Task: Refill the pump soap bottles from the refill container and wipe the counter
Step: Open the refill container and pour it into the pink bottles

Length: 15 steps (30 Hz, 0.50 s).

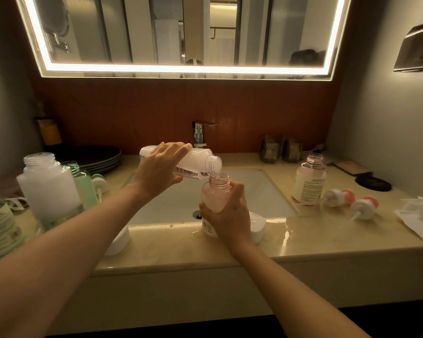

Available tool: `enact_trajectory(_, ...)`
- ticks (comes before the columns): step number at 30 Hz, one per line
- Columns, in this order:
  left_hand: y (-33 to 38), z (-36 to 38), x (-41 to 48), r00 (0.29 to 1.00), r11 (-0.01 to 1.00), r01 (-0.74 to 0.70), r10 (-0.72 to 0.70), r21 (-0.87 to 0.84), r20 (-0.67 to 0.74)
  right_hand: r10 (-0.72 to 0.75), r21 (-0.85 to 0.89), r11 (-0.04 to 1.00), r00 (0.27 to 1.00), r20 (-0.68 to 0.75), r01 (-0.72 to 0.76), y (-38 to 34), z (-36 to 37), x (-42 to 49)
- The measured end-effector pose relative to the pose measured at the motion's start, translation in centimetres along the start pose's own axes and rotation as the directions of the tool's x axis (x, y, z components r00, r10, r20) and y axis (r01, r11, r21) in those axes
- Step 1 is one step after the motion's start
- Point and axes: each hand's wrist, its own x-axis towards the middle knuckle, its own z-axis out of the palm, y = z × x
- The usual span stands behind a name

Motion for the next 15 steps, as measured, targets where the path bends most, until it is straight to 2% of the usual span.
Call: enact_trajectory(15,-0.34,0.15,0.0,1.0,1.0,0.0,0.0,0.0,0.008,-0.008,0.015,1.0,1.0,-0.013,0.008,-0.06,-0.03,0.04)
